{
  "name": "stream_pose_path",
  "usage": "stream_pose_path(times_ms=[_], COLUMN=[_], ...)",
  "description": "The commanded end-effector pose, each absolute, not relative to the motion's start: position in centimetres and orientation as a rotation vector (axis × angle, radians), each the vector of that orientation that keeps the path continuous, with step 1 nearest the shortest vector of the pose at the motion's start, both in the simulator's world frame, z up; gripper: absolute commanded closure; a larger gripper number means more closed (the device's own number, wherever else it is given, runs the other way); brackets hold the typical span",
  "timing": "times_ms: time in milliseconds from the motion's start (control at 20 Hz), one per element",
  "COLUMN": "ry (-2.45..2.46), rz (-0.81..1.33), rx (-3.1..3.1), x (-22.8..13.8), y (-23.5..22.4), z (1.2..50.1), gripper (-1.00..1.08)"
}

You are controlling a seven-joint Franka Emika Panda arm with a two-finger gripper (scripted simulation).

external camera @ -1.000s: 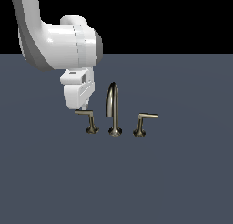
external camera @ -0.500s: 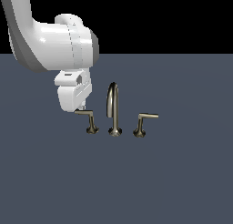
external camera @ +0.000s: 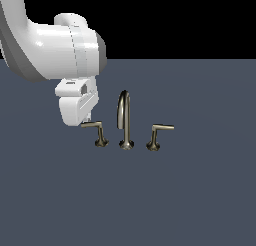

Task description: Turn on the faucet by rotating a designated handle.

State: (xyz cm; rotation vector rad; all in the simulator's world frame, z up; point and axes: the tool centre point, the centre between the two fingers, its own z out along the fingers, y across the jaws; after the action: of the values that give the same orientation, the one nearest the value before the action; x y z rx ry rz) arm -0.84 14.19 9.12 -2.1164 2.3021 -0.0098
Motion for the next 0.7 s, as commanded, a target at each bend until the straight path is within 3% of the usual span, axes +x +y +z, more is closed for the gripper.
stream_pose_path(times_ms=[0, 500, 650], ry=[2.312, 2.334, 2.290], rz=[-0.006, 0.000, -0.004], rx=[-2.120, -2.102, -2.136], x=[-2.0, -5.5, -4.9], y=[14.0, 14.1, 13.8], z=[9.1, 9.1, 9.1], gripper=[1.08, 1.08, 1.08])
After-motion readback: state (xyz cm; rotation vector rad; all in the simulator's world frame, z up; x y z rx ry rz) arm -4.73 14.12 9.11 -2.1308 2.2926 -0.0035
